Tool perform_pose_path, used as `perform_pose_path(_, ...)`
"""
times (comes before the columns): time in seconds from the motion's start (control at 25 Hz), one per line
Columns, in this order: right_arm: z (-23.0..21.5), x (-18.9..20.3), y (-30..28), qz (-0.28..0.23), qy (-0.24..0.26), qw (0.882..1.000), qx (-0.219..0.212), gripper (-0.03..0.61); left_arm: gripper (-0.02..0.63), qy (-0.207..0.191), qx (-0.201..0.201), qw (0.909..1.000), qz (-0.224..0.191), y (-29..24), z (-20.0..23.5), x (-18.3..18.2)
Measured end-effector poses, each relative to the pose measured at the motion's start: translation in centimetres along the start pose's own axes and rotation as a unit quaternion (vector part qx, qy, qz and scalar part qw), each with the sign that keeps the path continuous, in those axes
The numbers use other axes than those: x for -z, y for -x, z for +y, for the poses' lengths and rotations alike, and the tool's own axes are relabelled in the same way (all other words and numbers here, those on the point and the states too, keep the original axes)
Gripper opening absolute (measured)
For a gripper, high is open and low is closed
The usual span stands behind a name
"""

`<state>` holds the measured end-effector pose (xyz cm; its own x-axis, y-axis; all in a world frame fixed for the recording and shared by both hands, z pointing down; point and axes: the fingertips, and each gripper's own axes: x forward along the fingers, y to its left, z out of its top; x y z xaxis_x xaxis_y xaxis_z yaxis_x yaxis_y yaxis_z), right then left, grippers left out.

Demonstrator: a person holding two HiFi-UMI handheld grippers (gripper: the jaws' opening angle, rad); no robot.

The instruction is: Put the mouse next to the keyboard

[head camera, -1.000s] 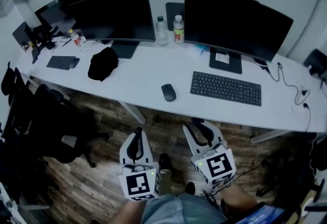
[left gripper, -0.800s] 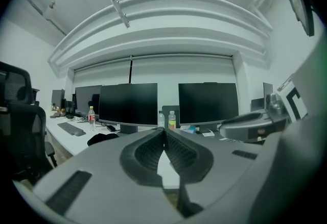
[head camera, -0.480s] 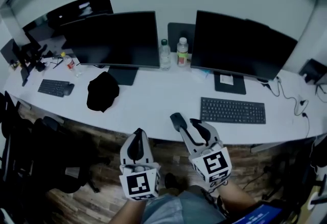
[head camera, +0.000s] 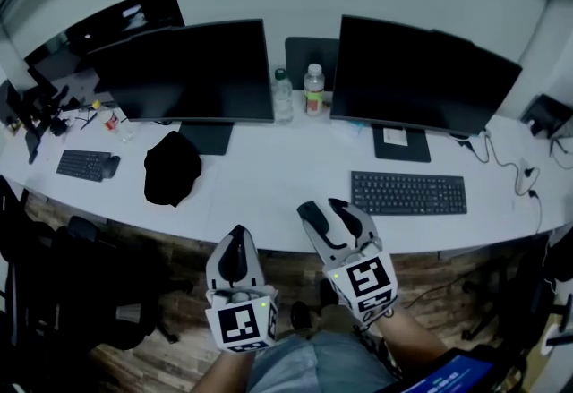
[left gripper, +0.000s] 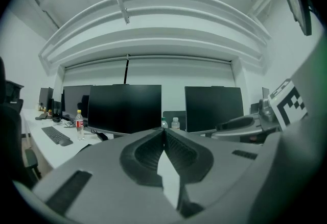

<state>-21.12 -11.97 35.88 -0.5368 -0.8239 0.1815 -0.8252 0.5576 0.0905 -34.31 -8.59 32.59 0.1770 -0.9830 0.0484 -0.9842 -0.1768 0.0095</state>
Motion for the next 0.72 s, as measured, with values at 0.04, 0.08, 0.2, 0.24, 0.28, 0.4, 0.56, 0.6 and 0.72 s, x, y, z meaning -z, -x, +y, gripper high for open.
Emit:
perform_pose_path(0.04, -0.1, 0.4, -0.4, 0.006, -0.001, 1.000, 0.000, 0.227, 0.005, 0.002, 0.001, 1.0000, 0.003, -0.3, 0.0, 0.3)
perform_pose_path(0.08, -0.2, 0.9, -0.7, 0.013, -0.003, 1.000, 0.000, 0.233, 0.005, 0.005, 0.001, 1.0000, 0.008, -0.5, 0.1, 0.8)
perform_pose_path(0.2, -0.6, 2.8, -1.8, 0.037, -0.007, 0.999, 0.000, 0.256, 0.005, 0.011, 0.002, 0.9996, 0.025, -1.3, 0.1, 2.2)
perform_pose_path(0.24, -0.7, 3.6, -2.2, 0.046, -0.008, 0.999, -0.001, 0.265, 0.005, 0.011, 0.001, 0.9994, 0.033, -1.6, 0.1, 2.6)
perform_pose_path(0.28, -0.8, 4.4, -2.7, 0.055, -0.010, 0.998, -0.002, 0.275, 0.005, 0.012, 0.001, 0.9991, 0.041, -1.8, 0.2, 3.1)
perform_pose_path(0.4, -1.0, 7.0, -3.9, 0.080, -0.019, 0.997, -0.006, 0.290, 0.005, 0.016, -0.001, 0.9980, 0.061, -2.6, 0.3, 4.9)
perform_pose_path(0.56, -1.1, 11.1, -4.9, 0.117, -0.038, 0.992, -0.005, 0.303, 0.005, 0.015, -0.004, 0.9954, 0.095, -3.0, 0.7, 7.6)
perform_pose_path(0.6, -1.2, 12.1, -5.2, 0.124, -0.041, 0.991, -0.003, 0.307, 0.005, 0.016, -0.005, 0.9944, 0.104, -3.0, 0.8, 8.4)
perform_pose_path(0.72, -1.4, 14.9, -5.8, 0.150, -0.050, 0.987, -0.004, 0.320, 0.005, 0.021, -0.010, 0.9912, 0.131, -3.0, 1.0, 10.5)
